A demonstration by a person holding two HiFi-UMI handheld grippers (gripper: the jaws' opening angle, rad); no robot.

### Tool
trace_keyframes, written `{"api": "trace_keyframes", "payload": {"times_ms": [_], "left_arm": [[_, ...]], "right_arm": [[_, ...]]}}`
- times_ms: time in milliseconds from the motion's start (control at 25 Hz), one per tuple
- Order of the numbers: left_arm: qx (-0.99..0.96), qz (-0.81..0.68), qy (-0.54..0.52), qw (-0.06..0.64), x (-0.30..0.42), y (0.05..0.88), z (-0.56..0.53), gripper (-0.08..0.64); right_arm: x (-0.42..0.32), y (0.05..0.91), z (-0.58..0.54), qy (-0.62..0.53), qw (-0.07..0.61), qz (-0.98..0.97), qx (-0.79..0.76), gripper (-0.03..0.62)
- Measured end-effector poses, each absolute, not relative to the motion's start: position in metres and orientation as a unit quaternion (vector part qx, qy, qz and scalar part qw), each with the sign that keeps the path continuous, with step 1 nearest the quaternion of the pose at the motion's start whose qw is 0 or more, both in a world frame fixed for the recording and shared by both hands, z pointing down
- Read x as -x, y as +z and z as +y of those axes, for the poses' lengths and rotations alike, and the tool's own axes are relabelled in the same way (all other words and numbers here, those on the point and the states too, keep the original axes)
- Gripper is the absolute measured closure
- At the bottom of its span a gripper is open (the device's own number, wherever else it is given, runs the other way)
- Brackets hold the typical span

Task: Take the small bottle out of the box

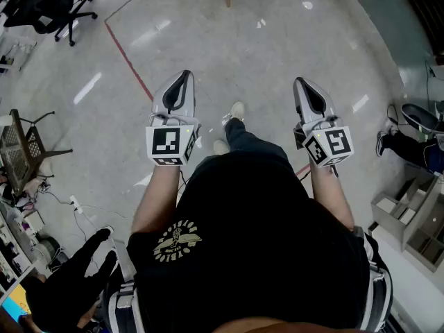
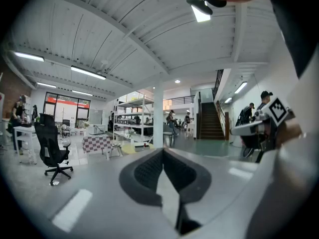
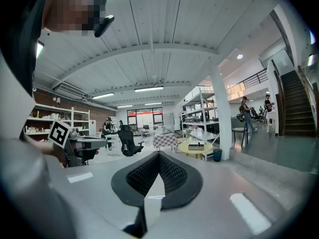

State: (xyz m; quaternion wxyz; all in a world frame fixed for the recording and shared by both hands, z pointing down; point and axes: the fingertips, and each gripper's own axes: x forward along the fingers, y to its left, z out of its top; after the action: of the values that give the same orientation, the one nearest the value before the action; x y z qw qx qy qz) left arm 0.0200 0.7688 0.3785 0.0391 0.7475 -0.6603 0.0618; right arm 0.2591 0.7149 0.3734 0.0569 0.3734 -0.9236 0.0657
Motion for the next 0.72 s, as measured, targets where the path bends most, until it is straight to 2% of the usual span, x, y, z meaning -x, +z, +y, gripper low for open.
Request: {"api": "trace_keyframes", "payload": {"times_ms": [240,720], "left_arm": [[-0.760,-0.644,0.075,0.047,-0.025,0.391,0.723,0.560],[-0.740,-0.664,0.089,0.054,0.034,0.397,0.635,0.560]], "right_arm": [[-0.259,0.386,0.679,0.085,0.057,-0.918,-0.383,0.584],[-0.195,0.400,0.574,0.114,0.042,-0.923,-0.365,0.584]]}}
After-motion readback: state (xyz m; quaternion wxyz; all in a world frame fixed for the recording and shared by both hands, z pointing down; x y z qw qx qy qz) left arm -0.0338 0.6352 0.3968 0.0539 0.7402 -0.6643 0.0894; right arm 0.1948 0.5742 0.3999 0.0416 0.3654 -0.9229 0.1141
